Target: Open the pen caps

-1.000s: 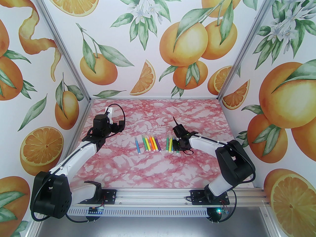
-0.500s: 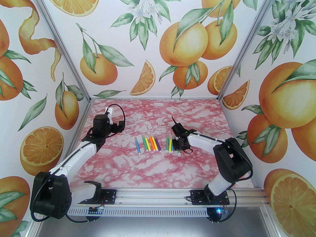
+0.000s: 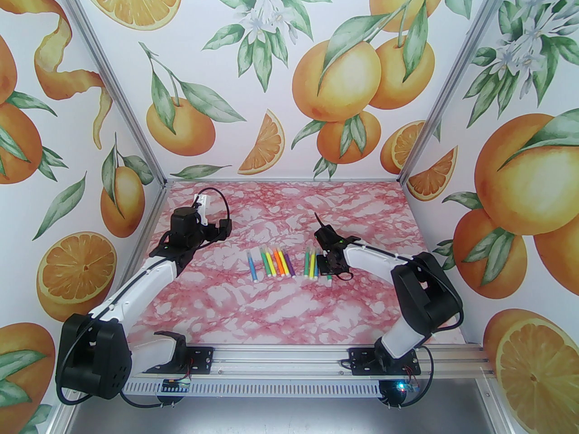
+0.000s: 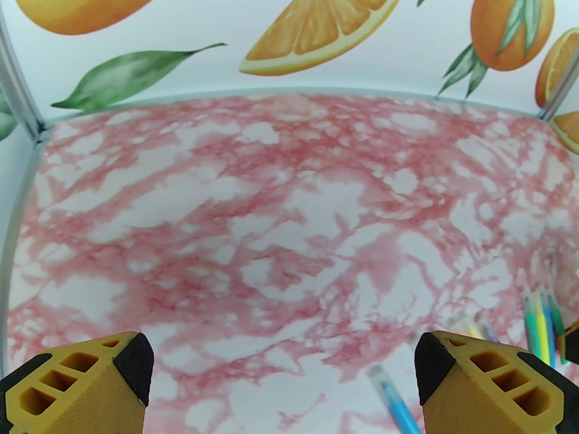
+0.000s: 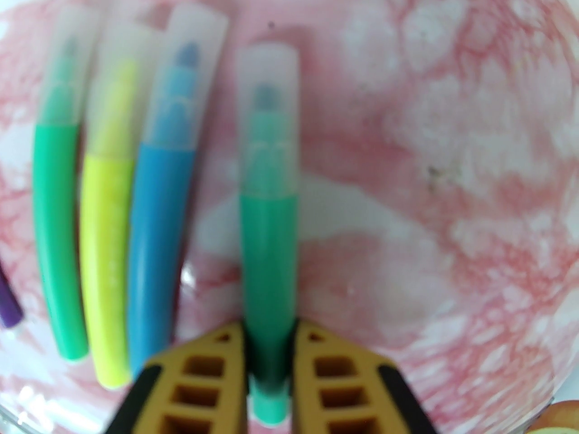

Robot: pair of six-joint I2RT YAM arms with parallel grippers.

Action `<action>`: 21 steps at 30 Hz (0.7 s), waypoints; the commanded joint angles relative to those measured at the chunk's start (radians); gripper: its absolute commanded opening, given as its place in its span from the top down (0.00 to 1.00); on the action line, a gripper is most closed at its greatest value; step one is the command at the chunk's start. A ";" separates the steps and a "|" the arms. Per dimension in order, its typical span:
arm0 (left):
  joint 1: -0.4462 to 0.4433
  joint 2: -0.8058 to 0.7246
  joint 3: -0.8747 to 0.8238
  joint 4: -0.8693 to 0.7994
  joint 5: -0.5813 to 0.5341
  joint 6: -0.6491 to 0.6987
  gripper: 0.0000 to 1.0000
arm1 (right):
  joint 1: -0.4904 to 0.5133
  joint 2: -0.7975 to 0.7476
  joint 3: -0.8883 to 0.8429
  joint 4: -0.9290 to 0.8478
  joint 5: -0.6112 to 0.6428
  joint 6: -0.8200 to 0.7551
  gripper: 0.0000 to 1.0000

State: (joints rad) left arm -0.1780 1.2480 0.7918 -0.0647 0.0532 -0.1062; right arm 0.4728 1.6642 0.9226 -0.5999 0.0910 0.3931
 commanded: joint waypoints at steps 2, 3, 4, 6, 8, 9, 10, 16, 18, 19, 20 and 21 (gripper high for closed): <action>-0.004 0.007 0.044 -0.002 0.088 -0.042 0.00 | 0.000 -0.054 0.034 -0.007 0.038 0.005 0.90; -0.003 0.008 0.049 -0.009 0.096 -0.049 0.00 | 0.001 -0.063 0.037 -0.004 0.039 0.006 0.91; -0.004 0.011 0.058 -0.021 0.100 -0.055 0.00 | 0.000 -0.078 0.039 0.009 0.035 0.004 0.92; -0.003 0.011 0.064 -0.038 0.106 -0.066 0.00 | 0.001 -0.101 0.043 0.022 0.032 0.002 0.93; -0.004 0.007 0.066 -0.045 0.109 -0.081 0.00 | 0.001 -0.125 0.045 0.036 0.021 -0.015 0.94; -0.003 0.005 0.066 -0.047 0.111 -0.089 0.00 | 0.001 -0.139 0.043 0.046 0.012 -0.024 0.94; -0.004 0.005 0.066 -0.049 0.117 -0.096 0.00 | 0.001 -0.152 0.040 0.061 0.001 -0.037 0.95; -0.003 0.047 0.097 -0.055 0.256 -0.151 0.00 | 0.001 -0.226 -0.005 0.207 -0.154 -0.146 0.96; -0.005 0.062 0.107 -0.048 0.308 -0.177 0.00 | 0.001 -0.237 -0.013 0.256 -0.219 -0.170 0.97; -0.006 0.067 0.109 -0.035 0.330 -0.194 0.00 | 0.002 -0.242 -0.019 0.284 -0.255 -0.182 0.97; -0.005 0.069 0.106 -0.021 0.351 -0.209 0.01 | 0.003 -0.245 -0.025 0.309 -0.281 -0.190 0.98; -0.005 0.074 0.103 -0.001 0.381 -0.223 0.03 | 0.007 -0.246 -0.029 0.335 -0.308 -0.201 0.97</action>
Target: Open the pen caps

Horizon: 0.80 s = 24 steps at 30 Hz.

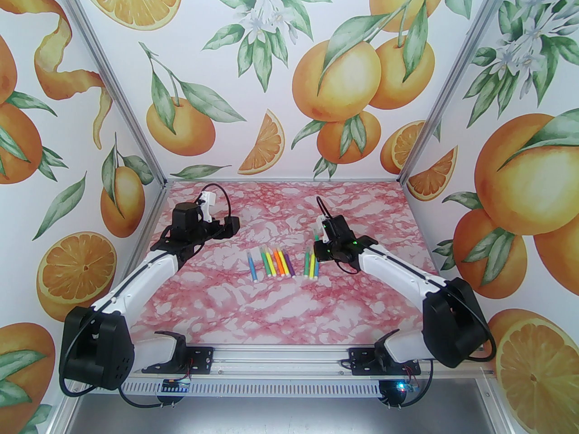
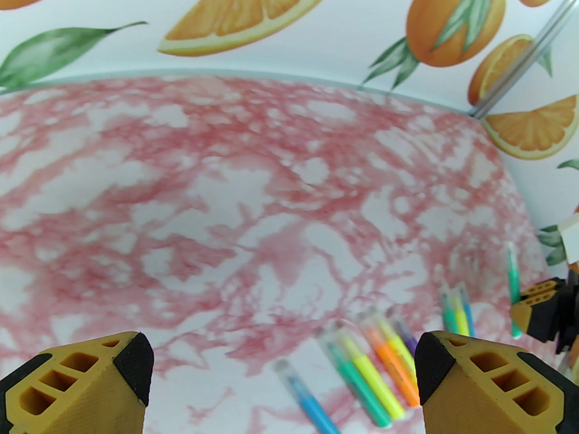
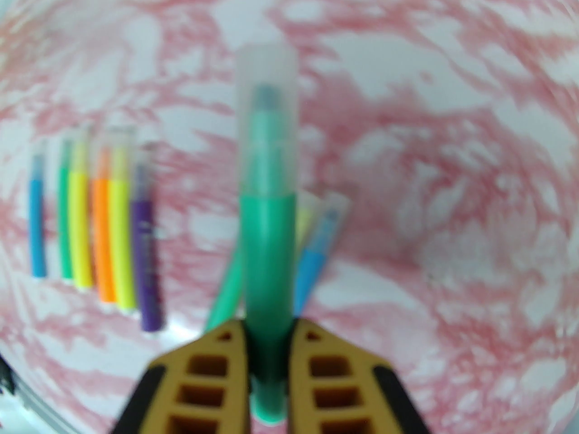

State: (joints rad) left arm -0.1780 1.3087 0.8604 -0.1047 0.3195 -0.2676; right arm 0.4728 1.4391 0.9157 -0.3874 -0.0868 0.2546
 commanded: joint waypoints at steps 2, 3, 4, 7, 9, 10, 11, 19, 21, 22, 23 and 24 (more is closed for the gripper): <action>-0.008 0.029 0.031 0.082 0.200 -0.085 0.07 | 0.012 -0.020 -0.024 0.167 -0.180 -0.082 0.97; -0.011 0.037 0.030 0.095 0.225 -0.099 0.08 | 0.016 -0.018 -0.024 0.179 -0.193 -0.088 0.97; -0.013 0.046 0.030 0.106 0.246 -0.114 0.09 | 0.022 -0.015 -0.025 0.197 -0.207 -0.093 0.98; -0.020 0.062 0.026 0.135 0.288 -0.138 0.08 | 0.038 -0.009 -0.033 0.251 -0.247 -0.101 0.98; -0.020 0.070 0.028 0.147 0.315 -0.149 0.08 | 0.054 -0.005 -0.041 0.292 -0.267 -0.103 0.98; -0.021 0.075 0.030 0.152 0.335 -0.154 0.08 | 0.060 -0.001 -0.043 0.309 -0.279 -0.104 0.98; -0.021 0.080 0.031 0.160 0.359 -0.159 0.08 | 0.066 0.005 -0.043 0.324 -0.292 -0.105 0.98; -0.052 0.128 0.057 0.181 0.501 -0.198 0.17 | 0.112 0.069 -0.006 0.370 -0.340 -0.116 0.98; -0.062 0.148 0.070 0.188 0.534 -0.211 0.22 | 0.125 0.085 0.007 0.377 -0.349 -0.120 0.98; -0.070 0.158 0.076 0.192 0.545 -0.217 0.24 | 0.130 0.091 0.012 0.381 -0.351 -0.120 0.98; -0.075 0.166 0.082 0.193 0.550 -0.222 0.26 | 0.135 0.098 0.015 0.387 -0.353 -0.121 0.98; -0.079 0.172 0.085 0.192 0.551 -0.223 0.26 | 0.139 0.102 0.017 0.391 -0.354 -0.121 0.98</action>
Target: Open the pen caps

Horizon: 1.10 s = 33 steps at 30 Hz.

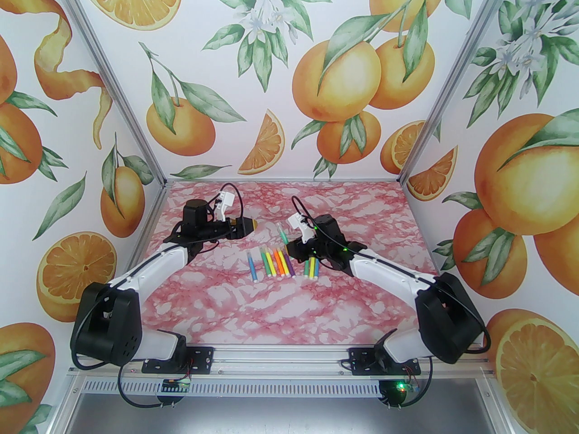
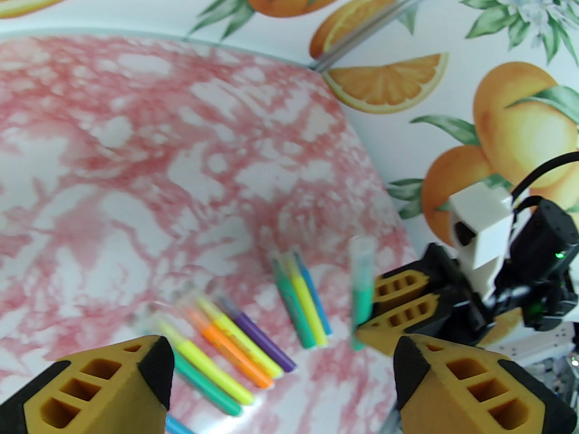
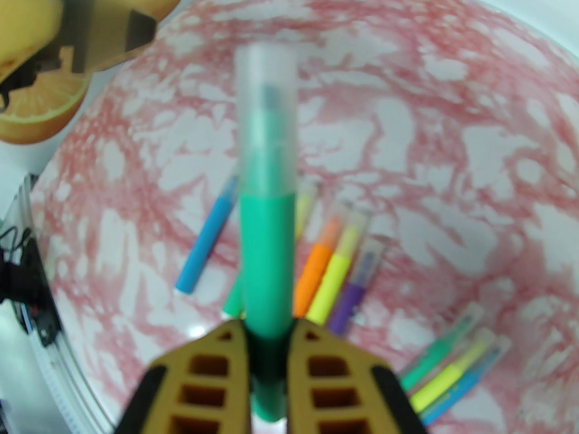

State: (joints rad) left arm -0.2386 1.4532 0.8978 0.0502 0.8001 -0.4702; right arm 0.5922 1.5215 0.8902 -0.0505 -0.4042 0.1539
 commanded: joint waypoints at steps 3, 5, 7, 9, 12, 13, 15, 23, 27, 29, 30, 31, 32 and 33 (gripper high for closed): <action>-0.030 0.044 0.059 0.037 0.077 -0.026 0.31 | 0.025 0.028 0.047 0.070 -0.045 -0.016 0.98; -0.043 0.066 0.075 0.035 0.089 -0.029 0.35 | 0.033 0.035 0.048 0.091 -0.056 -0.010 0.99; -0.049 0.077 0.082 0.028 0.090 -0.028 0.37 | 0.039 0.036 0.045 0.107 -0.060 -0.005 0.99; -0.054 0.084 0.085 0.028 0.092 -0.030 0.38 | 0.042 0.034 0.041 0.119 -0.065 -0.003 0.99; -0.062 0.094 0.093 0.029 0.100 -0.032 0.40 | 0.047 0.036 0.042 0.125 -0.069 -0.002 0.99; -0.065 0.097 0.095 0.028 0.104 -0.033 0.41 | 0.049 0.037 0.044 0.126 -0.069 -0.003 0.99; -0.070 0.104 0.102 0.027 0.105 -0.031 0.42 | 0.051 0.035 0.045 0.131 -0.071 -0.003 0.99; -0.086 0.113 0.120 0.025 0.108 -0.041 0.52 | 0.054 0.049 0.043 0.142 -0.078 -0.004 0.99; -0.093 0.116 0.126 0.019 0.107 -0.039 0.55 | 0.055 0.048 0.037 0.159 -0.077 0.001 0.99; -0.096 0.119 0.127 0.018 0.105 -0.040 0.58 | 0.055 0.045 0.032 0.171 -0.077 0.006 1.00; -0.097 0.118 0.128 0.016 0.105 -0.040 0.59 | 0.054 0.042 0.027 0.176 -0.072 0.006 1.00; -0.099 0.118 0.128 0.015 0.105 -0.038 0.61 | 0.055 0.039 0.023 0.182 -0.067 0.007 1.00; -0.100 0.119 0.131 0.013 0.105 -0.038 0.61 | 0.055 0.036 0.020 0.185 -0.063 0.009 1.00; -0.102 0.119 0.133 0.010 0.105 -0.035 0.62 | 0.054 0.033 0.015 0.189 -0.061 0.011 1.00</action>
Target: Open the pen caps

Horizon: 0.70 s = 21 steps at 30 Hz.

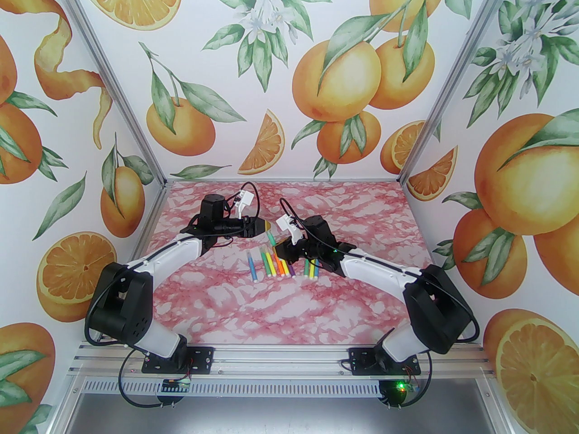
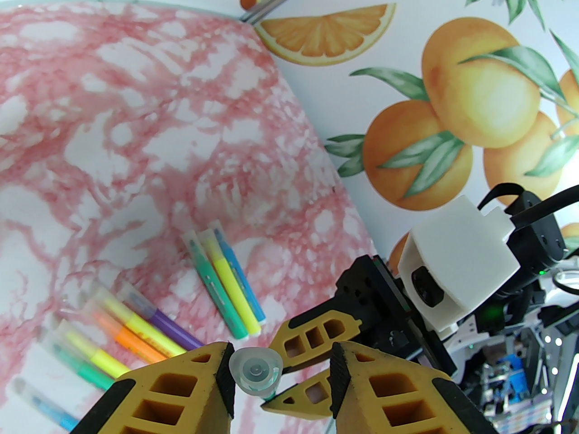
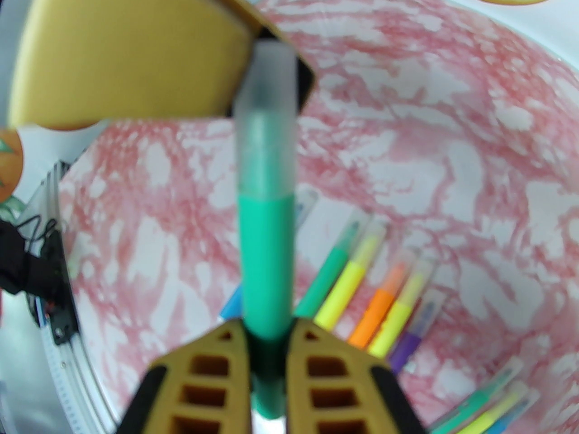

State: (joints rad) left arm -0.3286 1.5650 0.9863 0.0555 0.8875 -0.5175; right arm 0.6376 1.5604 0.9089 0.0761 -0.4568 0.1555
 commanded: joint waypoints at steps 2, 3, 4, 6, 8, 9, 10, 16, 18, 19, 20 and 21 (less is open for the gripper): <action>-0.015 0.009 0.047 -0.003 0.015 0.016 0.62 | 0.009 -0.011 -0.010 0.069 -0.004 0.011 1.00; -0.016 0.009 0.049 -0.008 0.011 0.017 0.63 | 0.008 -0.013 -0.012 0.072 -0.003 0.013 1.00; -0.018 0.010 0.051 -0.012 0.011 0.021 0.64 | 0.009 -0.017 -0.016 0.078 -0.002 0.013 1.00; -0.020 0.011 0.053 -0.013 0.010 0.023 0.67 | 0.009 -0.020 -0.022 0.086 0.000 0.016 1.00; -0.023 0.009 0.052 -0.015 0.007 0.024 0.70 | 0.009 -0.020 -0.024 0.085 -0.001 0.016 1.00; -0.023 0.009 0.052 -0.015 0.004 0.025 0.71 | 0.009 -0.020 -0.024 0.085 -0.002 0.016 1.00; -0.023 0.006 0.051 -0.017 0.001 0.025 0.73 | 0.009 -0.019 -0.025 0.085 -0.002 0.014 1.00; -0.023 0.006 0.049 -0.018 -0.007 0.026 0.81 | 0.009 -0.031 -0.037 0.094 0.009 0.013 0.98; -0.023 0.008 0.049 -0.018 -0.010 0.026 0.83 | 0.008 -0.036 -0.042 0.099 0.017 0.013 0.90; -0.023 0.008 0.049 -0.016 -0.010 0.025 0.85 | 0.009 -0.038 -0.044 0.100 0.021 0.013 0.87; -0.023 0.009 0.049 -0.014 -0.010 0.024 0.88 | 0.009 -0.040 -0.046 0.101 0.025 0.014 0.81; -0.023 0.010 0.050 -0.015 -0.010 0.024 0.89 | 0.009 -0.042 -0.050 0.103 0.027 0.014 0.75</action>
State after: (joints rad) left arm -0.3424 1.5715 0.9997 0.0330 0.8570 -0.4919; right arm 0.6376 1.5467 0.8764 0.1356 -0.4511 0.1665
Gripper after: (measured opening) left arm 0.195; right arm 0.223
